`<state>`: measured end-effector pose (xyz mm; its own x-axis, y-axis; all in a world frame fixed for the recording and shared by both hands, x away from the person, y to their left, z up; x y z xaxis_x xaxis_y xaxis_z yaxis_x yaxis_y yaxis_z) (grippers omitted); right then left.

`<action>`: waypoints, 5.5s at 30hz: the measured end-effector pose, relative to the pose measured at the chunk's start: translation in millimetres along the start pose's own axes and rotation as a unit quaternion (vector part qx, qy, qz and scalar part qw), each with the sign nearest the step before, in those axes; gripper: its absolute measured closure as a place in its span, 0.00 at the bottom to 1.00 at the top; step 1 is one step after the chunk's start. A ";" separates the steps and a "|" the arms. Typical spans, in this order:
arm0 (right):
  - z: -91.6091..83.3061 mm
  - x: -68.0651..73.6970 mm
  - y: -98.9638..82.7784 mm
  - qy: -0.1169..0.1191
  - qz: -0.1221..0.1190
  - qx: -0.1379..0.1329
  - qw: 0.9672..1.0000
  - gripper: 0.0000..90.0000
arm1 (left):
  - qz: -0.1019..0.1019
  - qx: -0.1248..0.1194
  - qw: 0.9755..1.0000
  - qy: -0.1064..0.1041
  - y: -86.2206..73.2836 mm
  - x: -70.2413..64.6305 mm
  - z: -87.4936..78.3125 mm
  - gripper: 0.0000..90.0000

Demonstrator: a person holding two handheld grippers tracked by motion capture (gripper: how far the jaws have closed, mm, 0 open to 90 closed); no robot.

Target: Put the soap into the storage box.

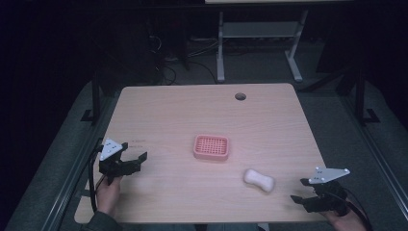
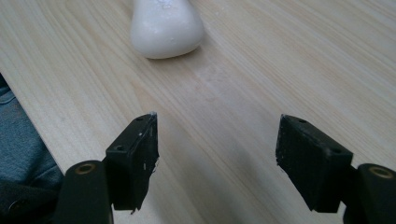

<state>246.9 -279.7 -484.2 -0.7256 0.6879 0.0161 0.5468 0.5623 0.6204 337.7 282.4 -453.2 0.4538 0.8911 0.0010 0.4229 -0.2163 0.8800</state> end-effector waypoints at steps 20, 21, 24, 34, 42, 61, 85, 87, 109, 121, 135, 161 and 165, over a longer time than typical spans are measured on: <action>5.8 11.1 20.2 0.012 -0.035 0.012 0.999 0.32 | 0.001 0.000 1.000 0.008 0.0 0.7 -0.6 0.16; 6.9 11.4 21.2 0.013 -0.035 0.016 0.999 0.32 | 0.000 -0.001 1.000 0.008 0.1 0.5 -0.8 0.16; 9.0 13.0 24.5 0.014 -0.040 0.024 0.999 0.32 | 0.003 -0.002 1.000 0.008 0.1 0.5 -0.9 0.16; 11.8 17.1 39.4 0.021 -0.058 0.029 0.998 0.31 | 0.002 0.000 1.000 0.007 -0.1 0.6 -0.6 0.16; 21.4 22.7 56.7 0.032 -0.080 0.044 0.995 0.31 | 0.004 0.002 1.000 0.008 -0.5 1.4 -0.7 0.16; 54.6 33.0 87.8 0.048 -0.128 0.078 0.988 0.35 | 0.007 0.004 1.000 0.008 -1.2 2.0 0.8 0.16; 83.4 31.8 97.2 0.066 -0.142 0.128 0.979 0.46 | 0.008 0.008 1.000 0.008 -1.7 2.5 1.4 0.16; 84.7 31.7 96.6 0.068 -0.141 0.130 0.979 0.48 | 0.007 0.007 1.000 0.009 -1.7 2.5 1.4 0.16; 78.7 35.7 105.6 0.070 -0.141 0.124 0.980 0.54 | 0.007 0.011 1.000 0.008 -2.0 3.2 0.9 0.16; 70.1 39.0 132.4 0.062 -0.168 0.112 0.977 0.54 | 0.004 0.014 1.000 0.010 -2.6 4.4 0.0 0.16; 71.4 38.8 155.2 0.066 -0.185 0.107 0.975 0.54 | 0.003 0.013 1.000 0.011 -2.7 5.5 0.0 0.16; 88.0 41.3 190.9 0.084 -0.205 0.106 0.969 0.54 | -0.001 0.009 1.000 0.013 -2.5 6.4 0.2 0.16; 91.6 41.0 193.8 0.083 -0.207 0.110 0.969 0.54 | -0.001 0.010 1.000 0.013 -2.6 6.6 -0.1 0.16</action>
<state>361.4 -100.6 -435.2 -0.9489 0.3092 -0.0626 0.2561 0.8709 0.4194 339.5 288.9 -455.4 0.4318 0.9019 0.0123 0.4401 -0.2225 0.8699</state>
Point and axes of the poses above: each handheld gripper's, and its own axes: z roughly forward along the jaws, y roughly out of its top, x roughly to its left, the point moved 5 cm from there along z, roughly forward along the jaws
